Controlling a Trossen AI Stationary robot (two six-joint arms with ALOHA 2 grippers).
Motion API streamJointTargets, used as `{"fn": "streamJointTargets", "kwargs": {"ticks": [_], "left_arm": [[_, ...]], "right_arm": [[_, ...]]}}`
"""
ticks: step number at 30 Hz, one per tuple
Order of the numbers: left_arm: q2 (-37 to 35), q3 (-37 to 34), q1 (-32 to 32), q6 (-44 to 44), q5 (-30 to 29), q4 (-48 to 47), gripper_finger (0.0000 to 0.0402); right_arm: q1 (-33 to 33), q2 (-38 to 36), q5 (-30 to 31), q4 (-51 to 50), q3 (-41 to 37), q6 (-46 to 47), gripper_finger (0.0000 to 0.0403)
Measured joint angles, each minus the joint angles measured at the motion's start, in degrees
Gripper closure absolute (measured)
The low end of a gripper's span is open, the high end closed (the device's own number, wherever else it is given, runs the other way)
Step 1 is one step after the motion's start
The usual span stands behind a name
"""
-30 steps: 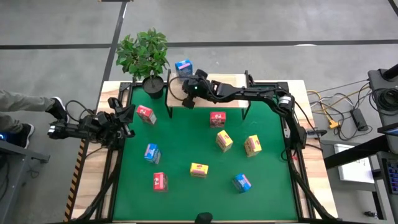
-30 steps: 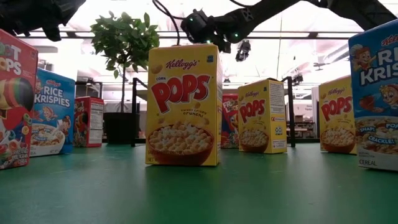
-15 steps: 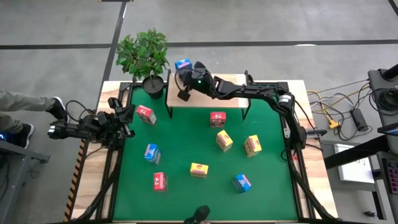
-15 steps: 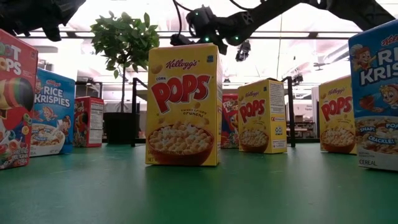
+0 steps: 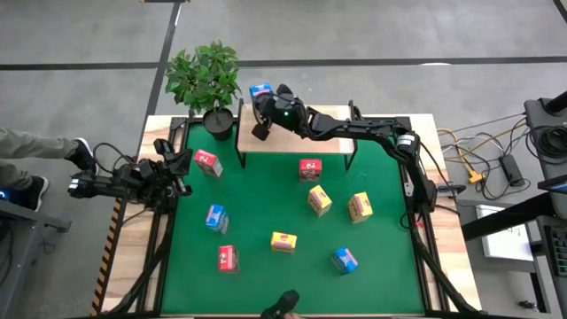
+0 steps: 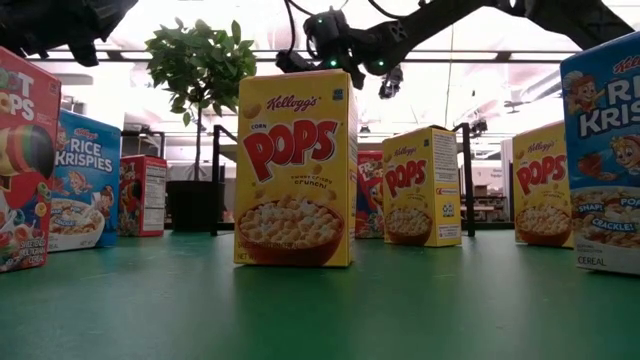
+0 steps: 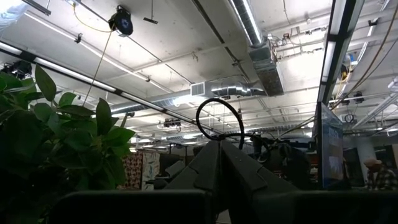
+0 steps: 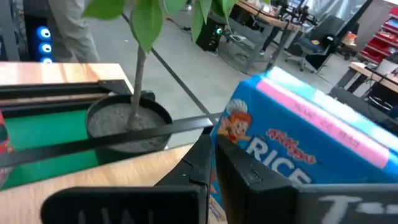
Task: Stack cereal on shelf
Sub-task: Put the middle blue cereal box on the shelf
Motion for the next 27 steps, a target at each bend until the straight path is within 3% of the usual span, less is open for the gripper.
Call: {"fn": "streamJointTargets", "kwargs": {"ticks": [7,16,21,27], "left_arm": [[0.0,0.0,-0.02,-0.01,0.0,0.0,0.0402],[0.0,-0.02,0.0,-0.01,0.01,-0.04,0.0402],[-0.02,-0.02,-0.02,-0.02,0.01,-0.03,0.0402],[-0.01,-0.02,-0.02,-0.02,0.01,-0.02,0.0402]], "right_arm": [[0.31,-1.42,0.04,-3.05,-0.02,0.44,0.039],[0.1,-11.52,0.45,-23.47,0.57,6.02,0.039],[-3.99,-13.13,0.49,-24.83,0.59,7.54,0.039],[-8.85,-9.44,-1.57,-23.14,0.57,9.56,0.039]]}}
